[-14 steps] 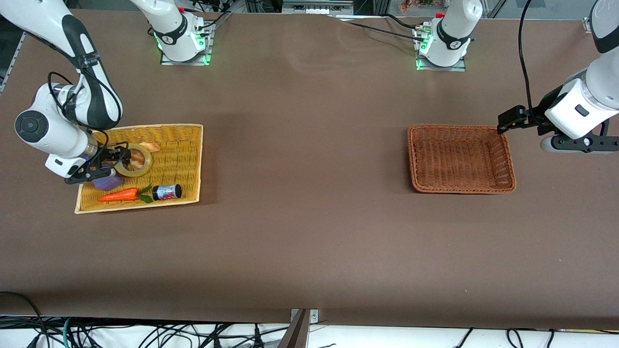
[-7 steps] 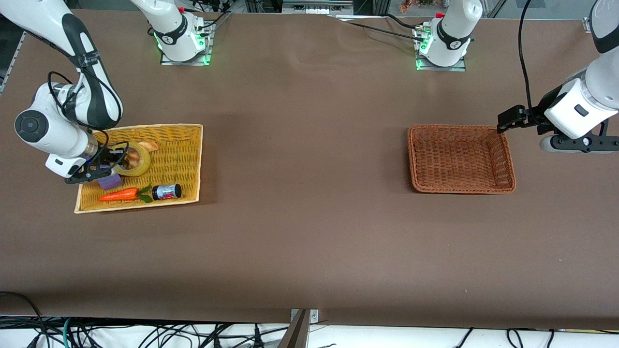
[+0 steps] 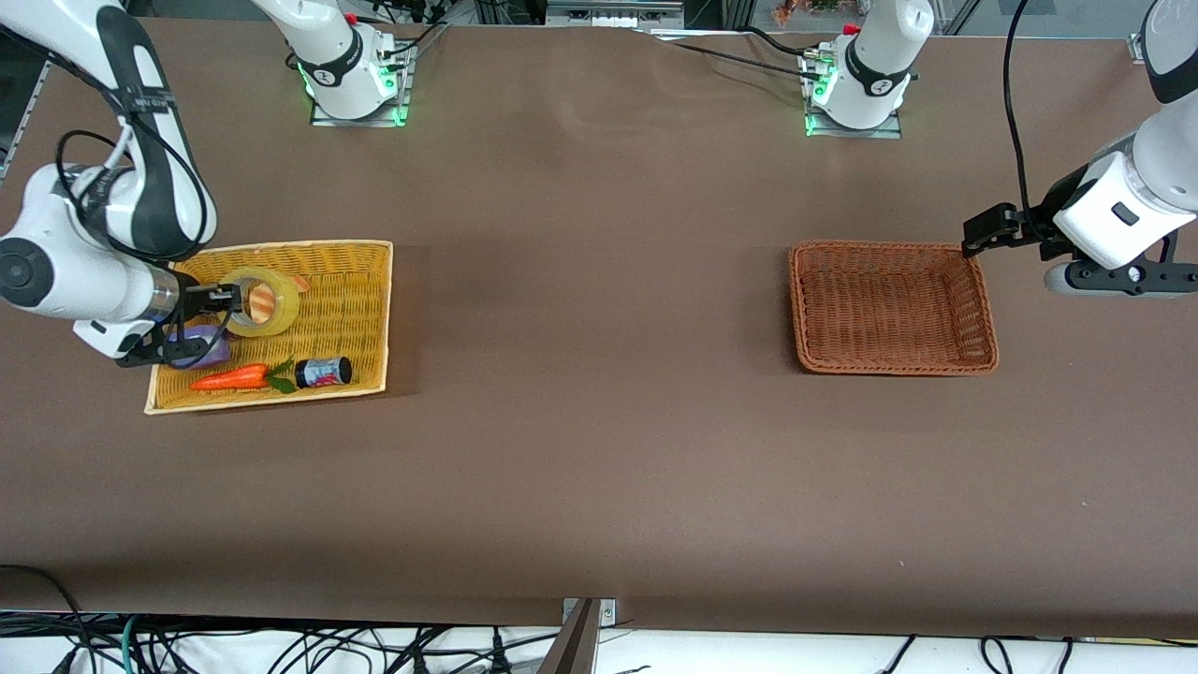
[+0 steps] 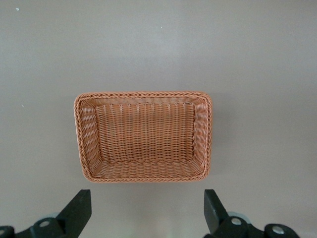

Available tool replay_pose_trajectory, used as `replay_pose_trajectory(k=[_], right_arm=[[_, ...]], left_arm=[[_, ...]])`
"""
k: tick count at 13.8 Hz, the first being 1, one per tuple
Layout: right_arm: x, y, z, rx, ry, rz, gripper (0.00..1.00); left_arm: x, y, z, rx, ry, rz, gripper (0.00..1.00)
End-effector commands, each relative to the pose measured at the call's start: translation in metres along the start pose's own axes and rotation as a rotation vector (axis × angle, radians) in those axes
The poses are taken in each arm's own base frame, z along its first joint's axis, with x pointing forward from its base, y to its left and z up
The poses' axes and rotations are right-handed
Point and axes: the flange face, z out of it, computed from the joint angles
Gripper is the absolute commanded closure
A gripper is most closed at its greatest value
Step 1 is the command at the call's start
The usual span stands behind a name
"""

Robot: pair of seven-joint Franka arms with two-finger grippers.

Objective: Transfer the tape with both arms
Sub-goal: 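Close the right gripper on the tape roll's rim, then lift the tape roll and carry it toward the table middle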

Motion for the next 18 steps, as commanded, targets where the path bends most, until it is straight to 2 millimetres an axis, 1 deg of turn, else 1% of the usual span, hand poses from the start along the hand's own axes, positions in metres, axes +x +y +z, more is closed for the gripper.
replay_pose_trajectory(k=[1, 4, 5, 6, 7, 8, 9, 10, 12, 13, 14, 16, 18], right_arm=[[0.007, -0.071, -0.046, 0.012, 0.004, 0.106, 1.00], [0.005, -0.167, -0.067, 0.024, 0.040, 0.215, 1.00], [0.004, -0.203, -0.076, 0.037, 0.054, 0.248, 1.00], [0.001, -0.238, -0.079, 0.046, 0.067, 0.291, 1.00], [-0.001, -0.273, -0.073, 0.049, 0.060, 0.331, 1.00], [-0.001, -0.303, -0.068, 0.052, 0.055, 0.358, 1.00], [0.000, -0.333, -0.061, 0.055, 0.054, 0.369, 1.00], [0.002, -0.358, -0.055, 0.066, 0.062, 0.396, 1.00], [0.007, -0.400, -0.037, 0.111, 0.094, 0.459, 1.00], [0.009, -0.419, -0.024, 0.129, 0.106, 0.471, 1.00], [0.010, -0.431, -0.014, 0.142, 0.120, 0.463, 1.00], [0.014, -0.445, 0.002, 0.166, 0.130, 0.455, 1.00], [0.016, -0.458, 0.013, 0.175, 0.165, 0.427, 1.00]], left_arm=[[-0.005, -0.003, -0.003, -0.011, -0.002, 0.021, 0.00], [-0.005, -0.002, -0.004, -0.011, -0.001, 0.022, 0.00], [-0.005, -0.002, -0.004, -0.011, -0.001, 0.022, 0.00], [-0.005, -0.002, -0.004, -0.011, -0.001, 0.022, 0.00], [-0.005, -0.002, -0.004, -0.011, -0.001, 0.022, 0.00], [-0.005, -0.002, -0.004, -0.011, -0.001, 0.022, 0.00], [-0.005, -0.002, -0.004, -0.011, -0.001, 0.022, 0.00], [-0.005, -0.002, -0.004, -0.011, -0.001, 0.022, 0.00], [-0.005, -0.002, -0.004, -0.011, -0.001, 0.022, 0.00], [-0.005, -0.002, -0.004, -0.011, -0.001, 0.022, 0.00], [-0.005, -0.002, -0.004, -0.011, -0.001, 0.022, 0.00], [-0.005, -0.002, -0.004, -0.011, -0.001, 0.022, 0.00], [-0.005, -0.003, -0.003, -0.011, -0.002, 0.021, 0.00]])
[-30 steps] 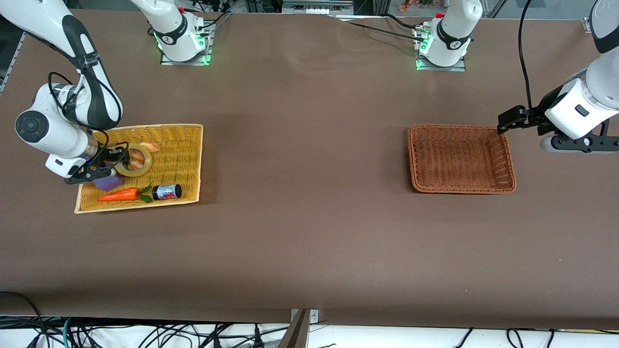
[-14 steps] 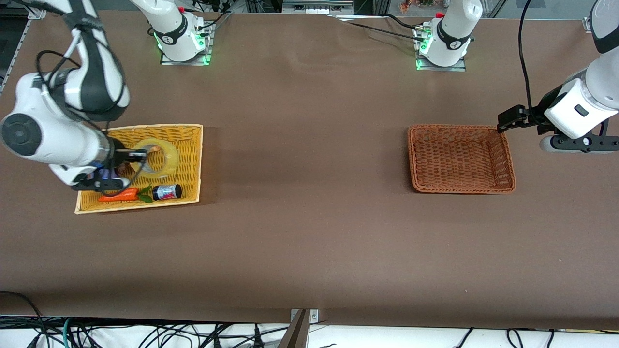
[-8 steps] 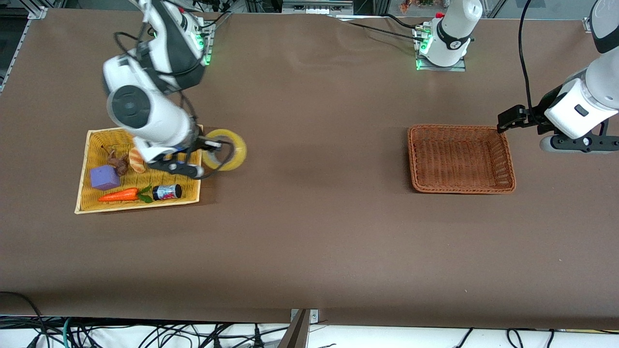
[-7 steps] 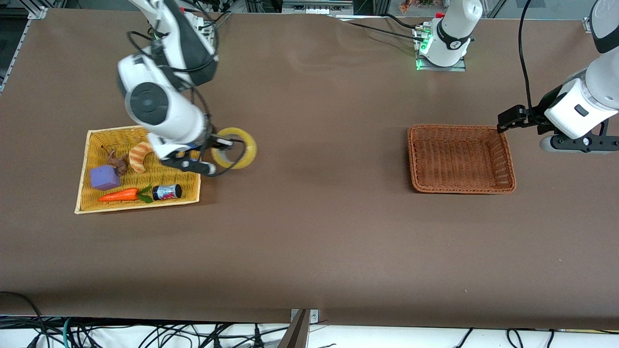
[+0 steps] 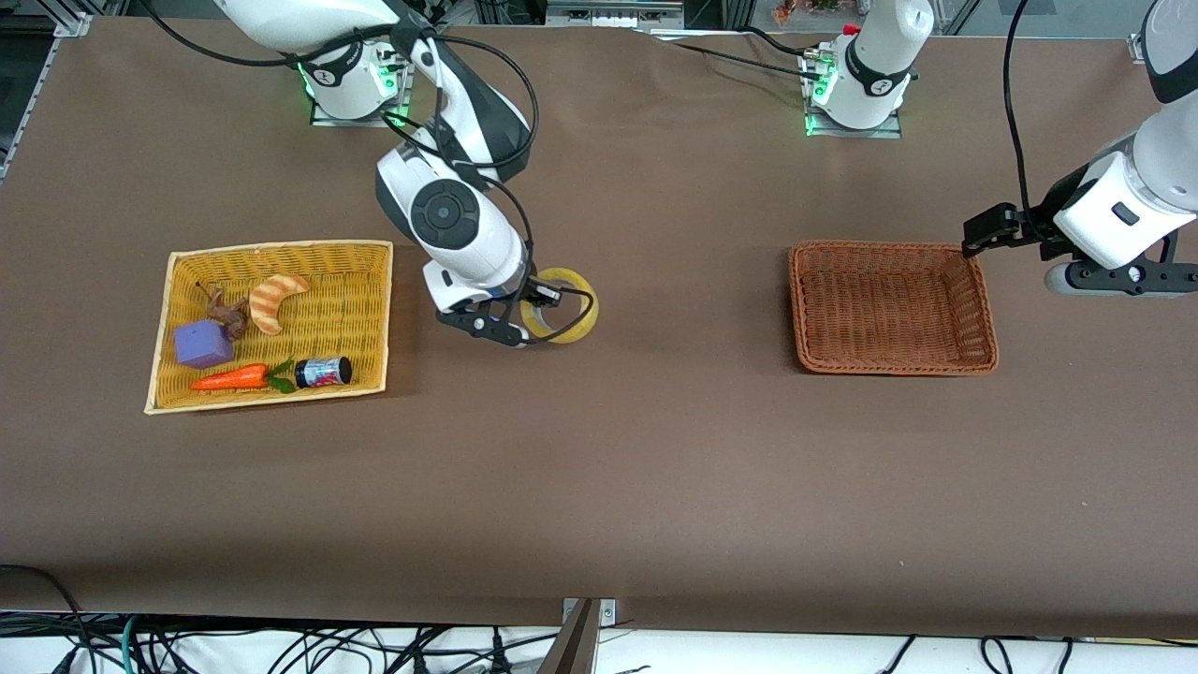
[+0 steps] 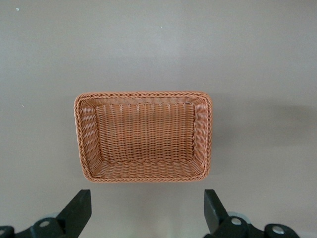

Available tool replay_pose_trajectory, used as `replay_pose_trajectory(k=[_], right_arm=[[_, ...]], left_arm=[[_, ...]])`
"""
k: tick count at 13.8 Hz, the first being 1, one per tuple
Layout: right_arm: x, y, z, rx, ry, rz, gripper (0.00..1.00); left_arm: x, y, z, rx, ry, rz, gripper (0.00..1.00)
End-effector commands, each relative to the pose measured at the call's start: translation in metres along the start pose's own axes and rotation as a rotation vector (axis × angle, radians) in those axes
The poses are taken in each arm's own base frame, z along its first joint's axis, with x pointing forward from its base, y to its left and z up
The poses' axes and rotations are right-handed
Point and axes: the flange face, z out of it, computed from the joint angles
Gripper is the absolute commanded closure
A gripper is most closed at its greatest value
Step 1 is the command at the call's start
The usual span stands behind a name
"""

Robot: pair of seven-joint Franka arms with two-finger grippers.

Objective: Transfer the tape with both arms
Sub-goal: 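Lift the tape roll and carry it toward the table middle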

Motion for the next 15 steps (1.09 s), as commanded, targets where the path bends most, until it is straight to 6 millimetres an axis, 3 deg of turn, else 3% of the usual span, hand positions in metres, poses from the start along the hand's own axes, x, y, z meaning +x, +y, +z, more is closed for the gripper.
replay_pose_trajectory(k=[1, 4, 9, 15], right_arm=[[0.000, -0.018, 0.004, 0.021, 0.066, -0.031, 1.00], [-0.008, -0.031, 0.038, 0.018, 0.112, -0.029, 1.00], [-0.028, -0.047, 0.065, -0.001, 0.188, -0.130, 1.00], [-0.024, -0.047, 0.099, 0.017, 0.175, -0.138, 1.00]], left_arm=[[-0.005, -0.002, -0.003, -0.011, -0.002, 0.021, 0.00], [-0.005, -0.002, -0.004, -0.011, -0.001, 0.021, 0.00], [-0.006, 0.000, -0.005, -0.010, -0.007, 0.026, 0.00], [-0.006, -0.002, -0.003, -0.009, -0.021, 0.022, 0.00]])
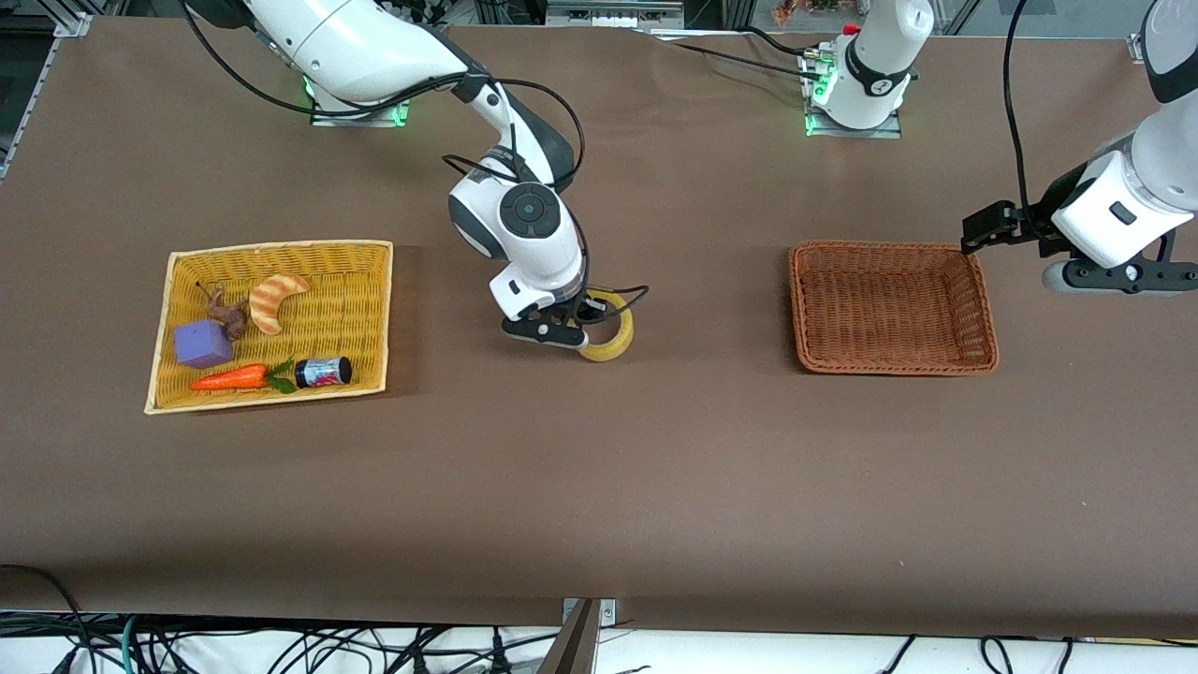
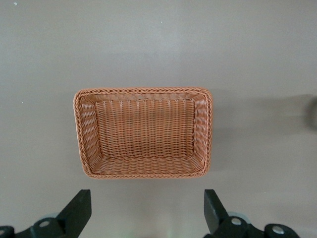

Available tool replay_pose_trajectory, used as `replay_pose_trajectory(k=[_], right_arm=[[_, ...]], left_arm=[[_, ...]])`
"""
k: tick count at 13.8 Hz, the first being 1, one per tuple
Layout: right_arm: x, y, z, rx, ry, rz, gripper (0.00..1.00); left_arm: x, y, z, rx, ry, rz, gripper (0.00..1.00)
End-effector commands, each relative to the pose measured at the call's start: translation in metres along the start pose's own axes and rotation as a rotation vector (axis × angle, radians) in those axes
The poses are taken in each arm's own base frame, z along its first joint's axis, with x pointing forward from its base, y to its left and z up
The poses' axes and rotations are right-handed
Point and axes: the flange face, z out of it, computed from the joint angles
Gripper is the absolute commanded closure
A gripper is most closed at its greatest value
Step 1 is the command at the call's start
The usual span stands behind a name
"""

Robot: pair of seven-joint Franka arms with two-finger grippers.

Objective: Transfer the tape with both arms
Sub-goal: 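Set the tape roll down mid-table and withdraw the right gripper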

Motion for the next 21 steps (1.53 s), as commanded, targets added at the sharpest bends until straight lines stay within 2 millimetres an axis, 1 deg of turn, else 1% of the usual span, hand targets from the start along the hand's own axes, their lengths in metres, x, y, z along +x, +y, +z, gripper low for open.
replay_pose_trajectory(k=[1, 3, 4, 5, 6, 7, 8, 9, 10, 11, 12, 13, 14, 15, 16, 17, 18, 19, 20, 21], right_arm=[[0.003, -0.007, 0.012, 0.015, 0.022, -0.009, 1.00], [0.002, -0.006, 0.020, 0.008, 0.028, -0.023, 0.99], [0.001, -0.006, 0.027, 0.009, 0.023, -0.023, 0.94], [0.002, -0.005, 0.028, 0.012, 0.024, -0.023, 0.78], [0.003, -0.005, 0.030, 0.012, 0.021, -0.019, 0.44], [0.006, -0.003, 0.028, 0.010, 0.022, -0.016, 0.26], [0.008, -0.002, 0.022, 0.010, 0.027, -0.019, 0.17], [0.012, -0.001, 0.011, 0.003, 0.035, -0.022, 0.10], [0.019, 0.004, -0.014, -0.023, 0.044, -0.021, 0.04], [0.030, 0.011, -0.039, -0.054, 0.048, -0.015, 0.01], [0.038, 0.016, -0.065, -0.086, 0.046, -0.033, 0.01], [0.049, 0.028, -0.097, -0.132, 0.036, -0.093, 0.01], [0.064, 0.046, -0.118, -0.165, 0.023, -0.161, 0.01], [0.085, 0.072, -0.143, -0.158, 0.003, -0.207, 0.01], [0.110, 0.104, -0.166, -0.100, -0.037, -0.216, 0.01], [0.135, 0.140, -0.186, -0.039, -0.069, -0.224, 0.00], [0.155, 0.178, -0.207, -0.018, -0.082, -0.225, 0.01], [0.169, 0.215, -0.219, -0.036, -0.105, -0.216, 0.00], [0.180, 0.248, -0.226, -0.051, -0.136, -0.209, 0.01], [0.192, 0.279, -0.234, -0.052, -0.159, -0.222, 0.01]], left_arm=[[-0.005, -0.001, -0.005, -0.010, -0.003, 0.024, 0.00], [-0.004, -0.001, -0.004, -0.011, -0.004, 0.024, 0.00], [-0.004, -0.001, -0.004, -0.011, -0.004, 0.024, 0.00], [-0.004, -0.001, -0.005, -0.010, -0.002, 0.022, 0.00], [-0.003, 0.002, -0.005, -0.011, -0.001, 0.027, 0.00], [-0.003, 0.002, -0.005, -0.011, -0.001, 0.027, 0.00], [-0.003, 0.001, -0.005, -0.011, -0.001, 0.025, 0.00], [-0.003, 0.000, -0.006, -0.011, 0.000, 0.019, 0.00], [-0.004, 0.000, -0.007, -0.013, -0.001, 0.012, 0.00], [-0.004, -0.001, -0.006, -0.013, -0.007, 0.018, 0.00], [-0.003, -0.001, -0.005, -0.026, -0.008, 0.013, 0.00], [-0.002, 0.000, -0.006, -0.026, -0.006, 0.017, 0.00], [0.000, 0.001, -0.001, -0.022, -0.014, 0.018, 0.00], [0.007, 0.003, 0.009, -0.008, -0.033, 0.021, 0.00], [0.009, 0.005, 0.012, -0.005, -0.038, 0.024, 0.00], [0.012, 0.008, 0.013, -0.003, -0.038, 0.030, 0.00], [0.021, 0.011, 0.029, 0.001, -0.065, 0.033, 0.00], [0.039, 0.013, 0.066, 0.012, -0.136, 0.030, 0.00], [0.044, 0.004, 0.068, 0.007, -0.140, 0.026, 0.00], [0.044, 0.004, 0.068, 0.006, -0.143, 0.047, 0.00]])
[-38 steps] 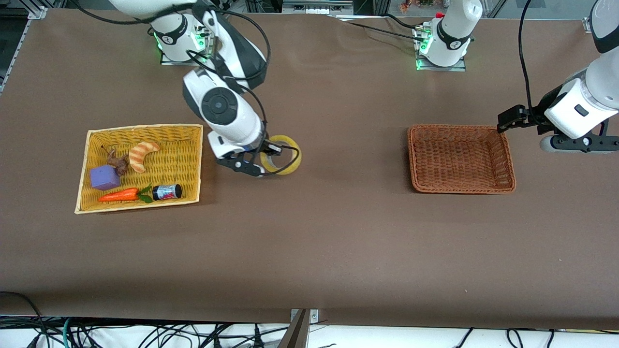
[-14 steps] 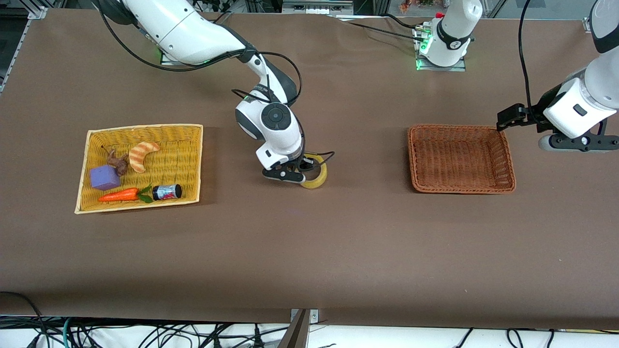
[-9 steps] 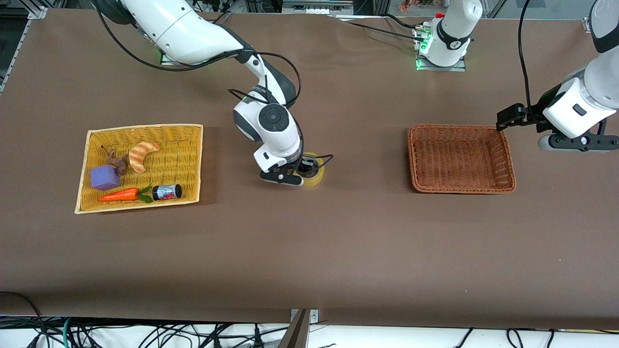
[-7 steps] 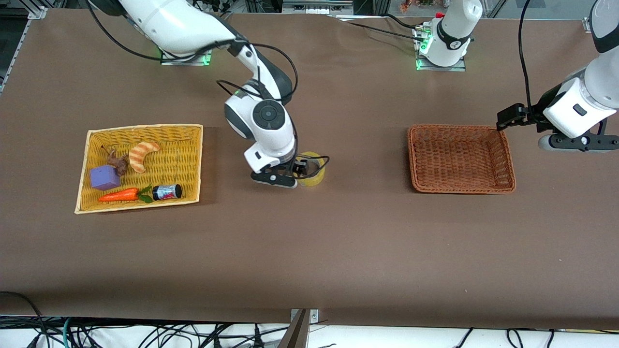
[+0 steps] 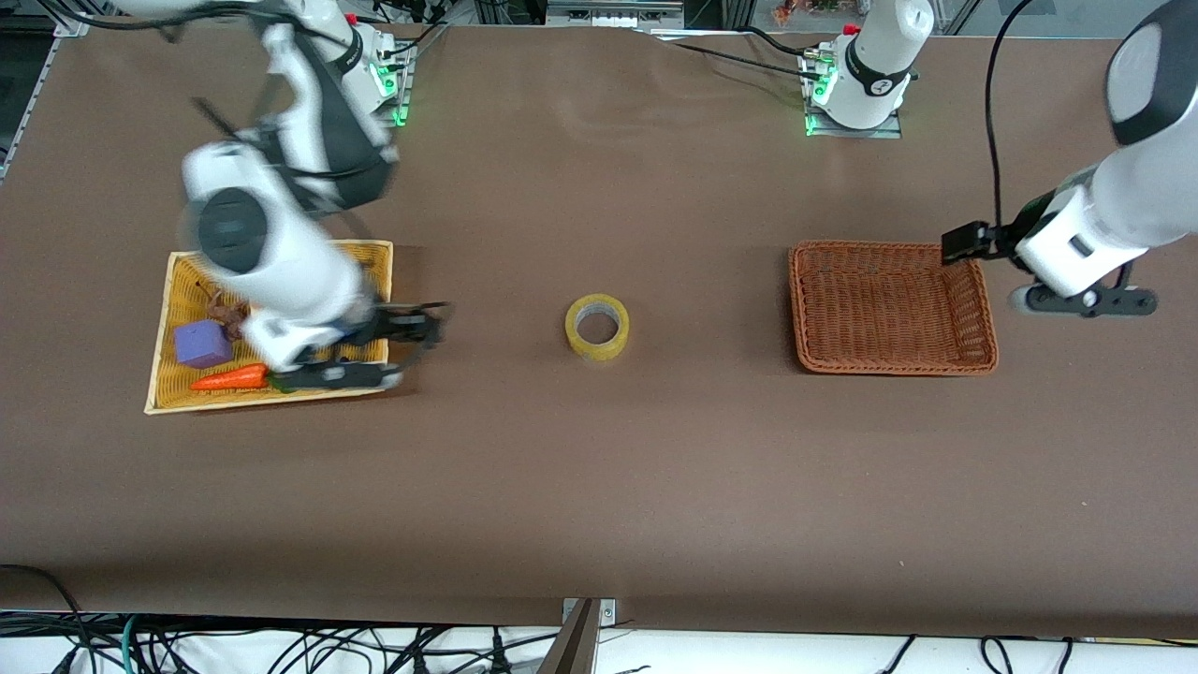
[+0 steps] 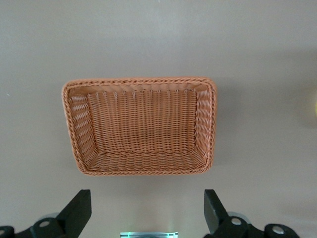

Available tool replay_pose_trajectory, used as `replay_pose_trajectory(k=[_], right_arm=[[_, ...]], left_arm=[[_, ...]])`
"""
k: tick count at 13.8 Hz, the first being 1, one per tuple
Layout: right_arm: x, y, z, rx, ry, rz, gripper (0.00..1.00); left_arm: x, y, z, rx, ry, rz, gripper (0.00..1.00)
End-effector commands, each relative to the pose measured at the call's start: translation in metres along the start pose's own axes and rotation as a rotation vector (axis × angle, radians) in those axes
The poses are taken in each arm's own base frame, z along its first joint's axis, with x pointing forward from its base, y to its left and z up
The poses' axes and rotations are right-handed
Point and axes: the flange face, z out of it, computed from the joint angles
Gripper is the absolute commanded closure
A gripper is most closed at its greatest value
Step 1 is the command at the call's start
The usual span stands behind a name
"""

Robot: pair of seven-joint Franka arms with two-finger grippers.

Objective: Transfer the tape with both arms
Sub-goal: 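Set the tape roll down mid-table and withdraw the right gripper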

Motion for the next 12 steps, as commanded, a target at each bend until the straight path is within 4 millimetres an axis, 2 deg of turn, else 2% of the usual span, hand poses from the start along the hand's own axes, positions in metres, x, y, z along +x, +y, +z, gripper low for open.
replay_pose_trajectory(k=[1, 2, 3, 5, 8, 10, 11, 12], right_arm=[[0.004, 0.077, -0.026, 0.018, -0.060, -0.029, 0.01], [0.005, 0.112, -0.043, 0.022, -0.077, 0.000, 0.00], [0.007, 0.131, -0.057, 0.026, -0.079, 0.026, 0.00], [0.008, 0.144, -0.074, 0.015, -0.066, 0.043, 0.00], [0.004, 0.159, -0.080, -0.052, -0.092, 0.007, 0.00], [-0.008, 0.186, -0.108, -0.062, -0.060, -0.070, 0.00], [-0.017, 0.189, -0.127, -0.069, -0.032, -0.081, 0.00], [-0.028, 0.191, -0.140, -0.082, -0.017, -0.073, 0.00]], left_arm=[[0.013, -0.001, 0.007, -0.008, -0.030, 0.042, 0.00], [0.010, 0.001, 0.010, -0.009, -0.045, 0.033, 0.00], [0.003, 0.003, 0.012, -0.010, -0.050, 0.026, 0.00], [-0.012, -0.001, 0.024, -0.026, -0.057, 0.013, 0.00], [-0.043, -0.008, 0.045, -0.042, -0.006, 0.005, 0.00], [-0.042, -0.002, 0.051, -0.087, -0.012, 0.002, 0.00], [-0.038, 0.007, 0.054, -0.105, -0.007, 0.008, 0.00], [-0.031, 0.024, 0.058, -0.114, 0.003, 0.019, 0.00]])
